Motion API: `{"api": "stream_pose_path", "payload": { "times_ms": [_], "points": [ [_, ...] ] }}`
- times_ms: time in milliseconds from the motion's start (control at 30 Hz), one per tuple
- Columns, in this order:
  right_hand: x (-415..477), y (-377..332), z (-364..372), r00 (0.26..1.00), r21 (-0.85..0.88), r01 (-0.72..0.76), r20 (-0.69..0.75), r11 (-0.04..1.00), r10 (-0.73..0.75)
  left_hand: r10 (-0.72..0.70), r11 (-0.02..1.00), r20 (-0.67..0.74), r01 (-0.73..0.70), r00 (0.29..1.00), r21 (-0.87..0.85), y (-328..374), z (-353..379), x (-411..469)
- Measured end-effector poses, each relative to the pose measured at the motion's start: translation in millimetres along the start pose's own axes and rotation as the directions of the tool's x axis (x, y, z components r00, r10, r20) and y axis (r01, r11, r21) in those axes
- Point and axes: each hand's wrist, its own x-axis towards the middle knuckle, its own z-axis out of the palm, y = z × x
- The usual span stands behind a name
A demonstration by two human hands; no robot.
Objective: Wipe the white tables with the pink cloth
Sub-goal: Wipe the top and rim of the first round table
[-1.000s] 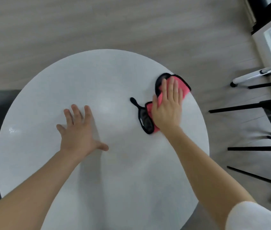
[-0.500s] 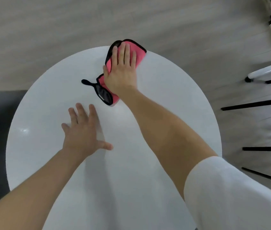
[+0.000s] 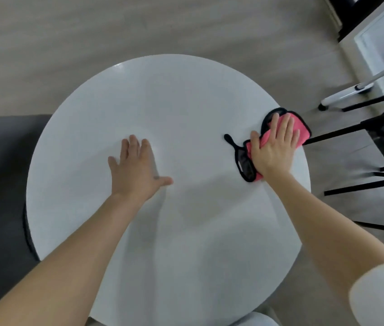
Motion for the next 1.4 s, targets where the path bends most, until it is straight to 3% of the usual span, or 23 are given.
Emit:
{"api": "stream_pose_path", "payload": {
  "times_ms": [67,133,233,300,400,467,600,733,833,900,1000,1067,1133,1200,1300,1400],
  "points": [
    [-9,-68,8,0.995,0.0,0.092,0.025,0.996,-0.092,0.045,0.998,-0.11,-0.05,0.993,-0.041,-26,20,-31],
    [-33,-157,24,0.948,0.005,0.311,0.064,0.95,-0.311,0.015,0.997,-0.188,-0.028,0.982,-0.066,-53,36,-62],
    [-84,-279,41,0.76,0.025,0.635,0.159,0.772,-0.63,-0.071,0.997,-0.186,0.066,0.98,-0.036,-88,50,-98],
    [-104,-313,47,0.668,0.017,0.729,0.196,0.684,-0.717,-0.11,0.994,-0.105,0.11,0.988,-0.01,-97,53,-111],
    [-93,-286,51,0.601,0.043,0.79,0.138,0.611,-0.787,-0.125,0.992,-0.043,0.126,0.991,0.012,-94,56,-111],
    [-75,-229,44,0.65,0.064,0.752,0.094,0.656,-0.754,-0.125,0.991,-0.024,0.126,0.992,0.037,-92,56,-107],
    [-42,-81,9,0.887,0.038,0.453,0.084,0.891,-0.454,-0.124,0.99,-0.038,0.126,0.992,0.068,-93,56,-106],
    [-32,-27,-2,0.985,-0.036,0.158,0.08,0.987,-0.154,-0.114,0.988,-0.058,0.119,0.992,0.093,-93,56,-106],
    [-24,-90,7,0.992,-0.019,0.11,0.06,0.994,-0.109,-0.146,0.983,-0.011,0.147,0.989,0.11,-90,49,-105],
    [-16,-161,17,0.953,0.003,0.292,0.084,0.956,-0.292,-0.176,0.981,0.026,0.173,0.984,0.09,-84,39,-102],
    [-24,-272,34,0.745,0.045,0.656,0.126,0.754,-0.655,-0.248,0.968,0.06,0.246,0.967,0.045,-73,21,-87],
    [-30,-303,43,0.605,0.073,0.781,0.155,0.62,-0.781,-0.311,0.95,0.017,0.311,0.95,-0.02,-65,11,-71],
    [-14,-287,45,0.527,0.082,0.839,0.126,0.539,-0.84,-0.323,0.946,-0.034,0.321,0.946,-0.048,-56,2,-51],
    [21,-242,41,0.558,0.089,0.823,0.068,0.562,-0.827,-0.328,0.941,-0.002,0.326,0.945,-0.088,-45,-5,-32],
    [86,-163,23,0.73,0.052,0.68,0.038,0.731,-0.682,-0.36,0.925,0.072,0.366,0.93,-0.102,-35,-11,-17],
    [120,-132,7,0.82,0.005,0.567,0.086,0.823,-0.566,-0.362,0.931,0.039,0.363,0.931,-0.04,-37,-8,-18]
  ]
}}
